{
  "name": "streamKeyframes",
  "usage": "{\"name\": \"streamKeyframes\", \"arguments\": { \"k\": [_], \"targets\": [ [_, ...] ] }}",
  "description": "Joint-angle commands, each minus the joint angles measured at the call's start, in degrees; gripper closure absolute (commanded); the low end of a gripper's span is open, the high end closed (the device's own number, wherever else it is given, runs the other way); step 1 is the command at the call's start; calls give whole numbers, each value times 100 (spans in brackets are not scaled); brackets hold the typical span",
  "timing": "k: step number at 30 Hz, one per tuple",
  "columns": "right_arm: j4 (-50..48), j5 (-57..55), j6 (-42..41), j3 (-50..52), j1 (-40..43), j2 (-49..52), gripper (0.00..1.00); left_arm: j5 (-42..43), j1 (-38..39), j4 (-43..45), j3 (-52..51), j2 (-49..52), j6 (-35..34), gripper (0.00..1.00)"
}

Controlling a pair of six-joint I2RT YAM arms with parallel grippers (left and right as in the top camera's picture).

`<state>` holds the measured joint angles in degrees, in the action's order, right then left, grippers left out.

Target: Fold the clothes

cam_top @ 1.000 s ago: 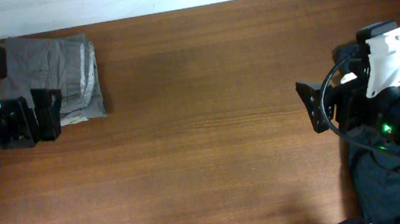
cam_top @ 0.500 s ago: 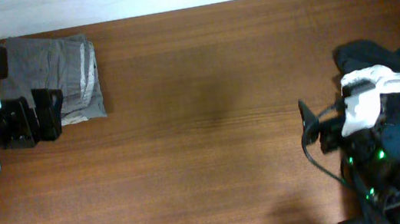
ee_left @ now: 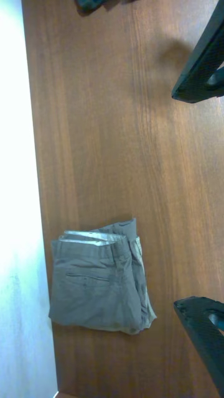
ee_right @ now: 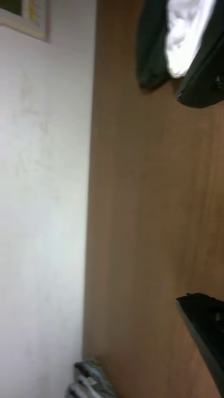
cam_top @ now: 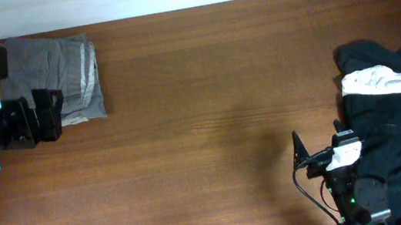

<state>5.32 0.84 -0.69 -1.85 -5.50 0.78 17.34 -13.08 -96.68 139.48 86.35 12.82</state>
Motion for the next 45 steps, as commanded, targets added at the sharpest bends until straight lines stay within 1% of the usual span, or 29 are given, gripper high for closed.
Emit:
{"name": "streamKeyframes", "arguments": {
  "k": [1, 22, 25, 27, 28, 29, 30, 31, 34, 37, 39, 42, 45],
  "targets": [
    [-66, -70, -85, 144, 37, -52, 1, 42, 24, 0, 2, -24, -57, 1],
    [-66, -70, -85, 144, 37, -52, 1, 42, 24, 0, 2, -24, -57, 1],
    [-66, -70, -85, 144, 37, -52, 1, -11, 24, 291, -2, -9, -55, 1],
    [-66, -70, -85, 144, 37, -52, 1, 44, 184, 859, -262, -107, -55, 1],
    [-66, -70, -85, 144, 37, -52, 1, 42, 350, 1366, -697, -297, -55, 1],
    [-66, -70, -85, 144, 37, -52, 1, -28, 629, 2319, -1652, -726, -52, 1],
    [-66, -70, -85, 144, 37, -52, 1, -223, 927, 4109, -3764, -1729, -52, 1],
    [-66, -70, -85, 144, 37, -52, 1, -240, 933, 4695, -4640, -2199, -52, 1],
    [-66, -70, -85, 144, 37, -52, 2, -503, 929, 5665, -6402, -3180, -55, 1],
    [-66, -70, -85, 144, 37, -52, 1, -678, 929, 6312, -7788, -4041, -52, 1],
    [-66, -70, -85, 144, 37, -52, 1, -675, 929, 6891, -8747, -4583, -55, 1],
    [-66, -70, -85, 144, 37, -52, 1, -667, 929, 8037, -10308, -5530, -57, 1],
    [-66, -70, -85, 144, 37, -52, 1, -669, 933, 8642, -11418, -6422, -57, 1]
  ]
}}
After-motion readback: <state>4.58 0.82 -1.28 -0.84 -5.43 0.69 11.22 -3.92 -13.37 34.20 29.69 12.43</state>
